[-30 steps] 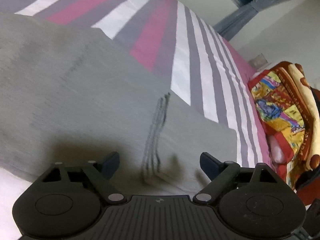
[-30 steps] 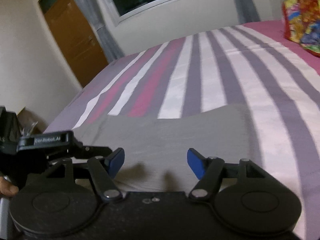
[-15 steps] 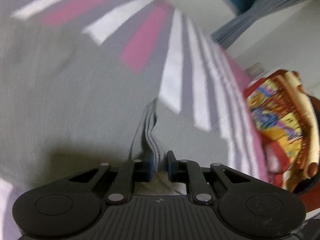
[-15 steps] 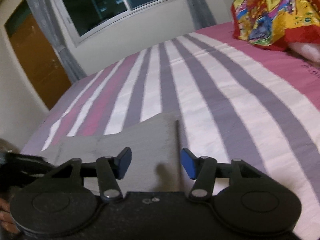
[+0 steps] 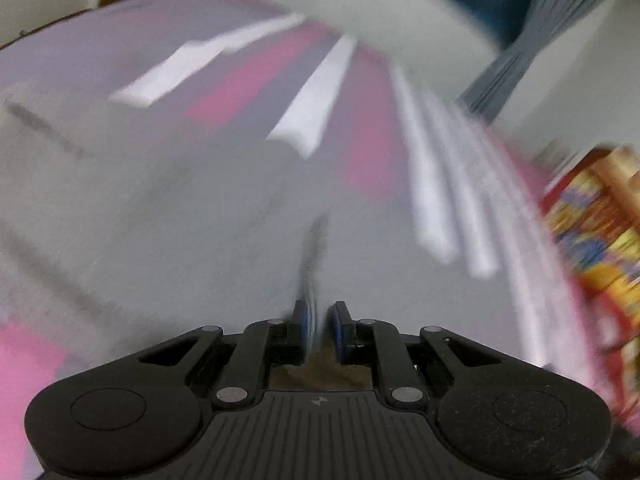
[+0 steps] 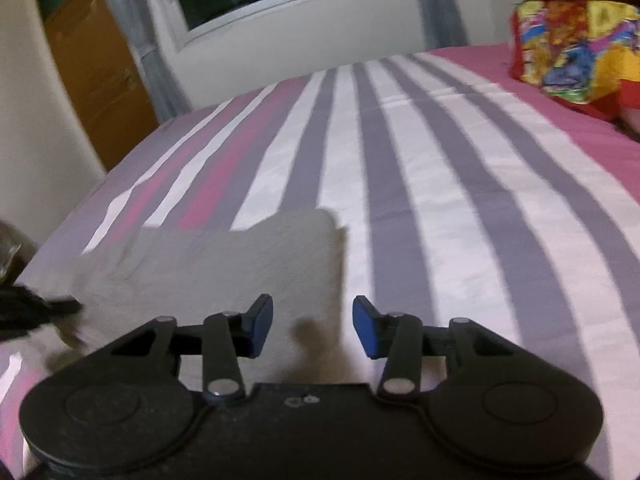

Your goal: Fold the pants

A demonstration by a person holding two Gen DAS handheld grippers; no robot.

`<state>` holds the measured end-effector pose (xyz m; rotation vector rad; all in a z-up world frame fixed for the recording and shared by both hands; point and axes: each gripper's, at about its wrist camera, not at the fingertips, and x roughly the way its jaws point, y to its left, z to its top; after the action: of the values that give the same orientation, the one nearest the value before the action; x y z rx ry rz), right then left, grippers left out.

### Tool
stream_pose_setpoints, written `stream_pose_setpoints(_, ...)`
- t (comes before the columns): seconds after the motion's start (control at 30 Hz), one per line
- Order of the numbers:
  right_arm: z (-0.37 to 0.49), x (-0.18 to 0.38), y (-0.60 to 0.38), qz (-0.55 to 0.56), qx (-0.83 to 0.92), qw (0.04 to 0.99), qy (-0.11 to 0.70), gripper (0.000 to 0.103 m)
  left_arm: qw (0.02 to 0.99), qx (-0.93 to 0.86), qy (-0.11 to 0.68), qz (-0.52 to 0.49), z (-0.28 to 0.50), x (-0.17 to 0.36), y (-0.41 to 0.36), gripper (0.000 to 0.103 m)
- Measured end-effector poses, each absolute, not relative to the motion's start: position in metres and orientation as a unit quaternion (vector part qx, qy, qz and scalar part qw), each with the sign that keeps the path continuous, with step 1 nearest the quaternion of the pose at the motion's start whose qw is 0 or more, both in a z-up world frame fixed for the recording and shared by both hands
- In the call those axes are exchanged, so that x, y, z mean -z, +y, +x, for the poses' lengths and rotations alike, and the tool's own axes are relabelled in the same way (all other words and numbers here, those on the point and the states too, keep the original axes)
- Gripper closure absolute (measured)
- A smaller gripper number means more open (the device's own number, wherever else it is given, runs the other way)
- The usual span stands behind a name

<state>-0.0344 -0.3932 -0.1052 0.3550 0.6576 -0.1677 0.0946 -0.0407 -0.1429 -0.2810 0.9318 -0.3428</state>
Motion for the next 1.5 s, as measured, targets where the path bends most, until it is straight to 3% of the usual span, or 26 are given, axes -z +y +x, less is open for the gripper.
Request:
stream_pose_setpoints(0.1,-0.024,0.111,-0.377,0.154,0.068,0.926,0.337,0.062,0.865,0.159,0.461,-0.117,0.094,0.158,-0.047,0.090)
stream_pose_setpoints(0.27,-0.011,0.132,-0.362,0.099,0.059,0.912,0.395,0.063,0.881,0.153,0.429,-0.127,0.093,0.129,-0.044,0.090)
stream_pose_setpoints(0.53,-0.026,0.105,-0.377,0.141,0.060,0.925,0.347,0.062,0.864,0.196,0.442,-0.139,0.090,0.116,-0.061,0.090)
stream_pose_setpoints(0.63,-0.022,0.102,-0.374,0.120,0.077,0.928,0.345,0.067,0.862,0.220,0.439,-0.124,0.083,0.114,-0.086,0.090)
stream_pose_setpoints(0.8,-0.015,0.109,-0.376,0.120,0.094,0.925,0.348,0.073,0.850,0.221,0.470,-0.083,0.094,0.137,-0.118,0.090)
stream_pose_setpoints(0.87,-0.008,0.127,-0.370,0.101,0.074,0.914,0.386,0.074,0.848,0.208,0.481,-0.081,0.097,0.156,-0.112,0.092)
stream_pose_setpoints(0.93,-0.007,0.137,-0.365,0.074,0.062,0.913,0.396,0.073,0.849,0.206,0.478,-0.090,0.096,0.162,-0.100,0.099)
stream_pose_setpoints(1.07,-0.006,0.119,-0.377,0.117,0.060,0.919,0.372,0.073,0.850,0.196,0.478,-0.102,0.096,0.147,-0.090,0.099)
stream_pose_setpoints(1.3,0.043,0.103,-0.371,0.094,0.063,0.927,0.357,0.072,0.862,0.201,0.460,-0.070,0.123,0.136,-0.125,0.099)
stream_pose_setpoints(1.5,0.086,0.133,-0.372,0.083,0.069,0.910,0.401,0.068,0.863,0.181,0.470,-0.040,0.152,0.155,-0.143,0.099)
